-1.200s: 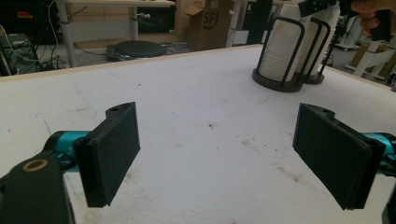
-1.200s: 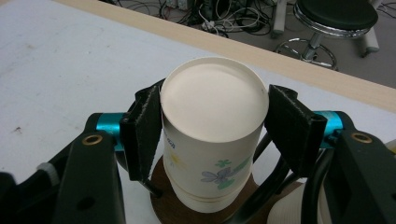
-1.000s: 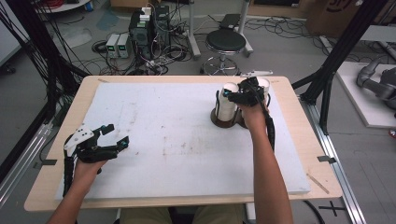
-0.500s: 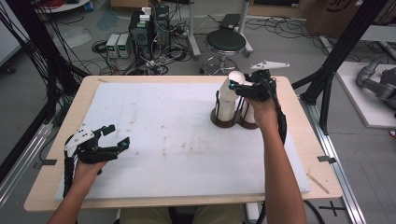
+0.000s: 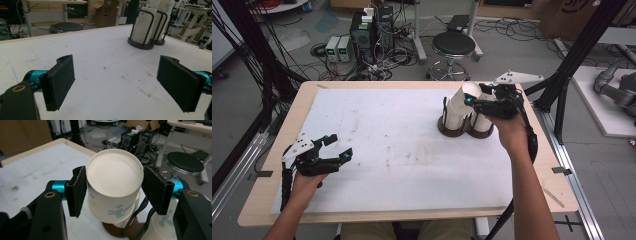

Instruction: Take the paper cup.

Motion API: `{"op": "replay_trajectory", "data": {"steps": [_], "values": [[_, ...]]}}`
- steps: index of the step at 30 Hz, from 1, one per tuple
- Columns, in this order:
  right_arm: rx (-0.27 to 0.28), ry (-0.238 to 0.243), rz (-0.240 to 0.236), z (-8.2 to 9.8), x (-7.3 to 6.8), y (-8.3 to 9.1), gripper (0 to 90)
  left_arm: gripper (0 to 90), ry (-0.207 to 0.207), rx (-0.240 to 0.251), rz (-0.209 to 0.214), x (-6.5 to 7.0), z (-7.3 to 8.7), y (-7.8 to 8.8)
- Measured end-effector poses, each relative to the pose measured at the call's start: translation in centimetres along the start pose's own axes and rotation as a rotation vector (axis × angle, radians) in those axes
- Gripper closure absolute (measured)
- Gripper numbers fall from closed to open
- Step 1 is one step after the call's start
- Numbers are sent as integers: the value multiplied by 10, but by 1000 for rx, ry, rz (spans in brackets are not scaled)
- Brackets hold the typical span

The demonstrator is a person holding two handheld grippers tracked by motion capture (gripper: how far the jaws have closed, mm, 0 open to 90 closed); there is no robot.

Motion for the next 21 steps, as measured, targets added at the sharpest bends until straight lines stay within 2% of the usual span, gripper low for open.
{"op": "replay_trajectory", "data": {"steps": [6,11,16,21], "values": [[-2,17,-69,26,-21,14,388,146,-2,15,19,5,-2,0],[-11,18,-114,47,-35,14,389,146,6,36,33,9,-4,-3],[-30,17,-137,59,-39,7,389,146,-2,37,44,12,-4,-3],[-29,23,-161,62,-43,5,389,146,-3,42,67,15,-7,-3]]}}
Point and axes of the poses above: each handheld gripper's, and its own axes: y roughly backward along the jaws, z roughly out of its underside, x roughly to its right, the point moved 6 cm from there along -y, roughly forward along the jaws, and after that the axes turned 13 degrees about -z, right-handed, at the moved point
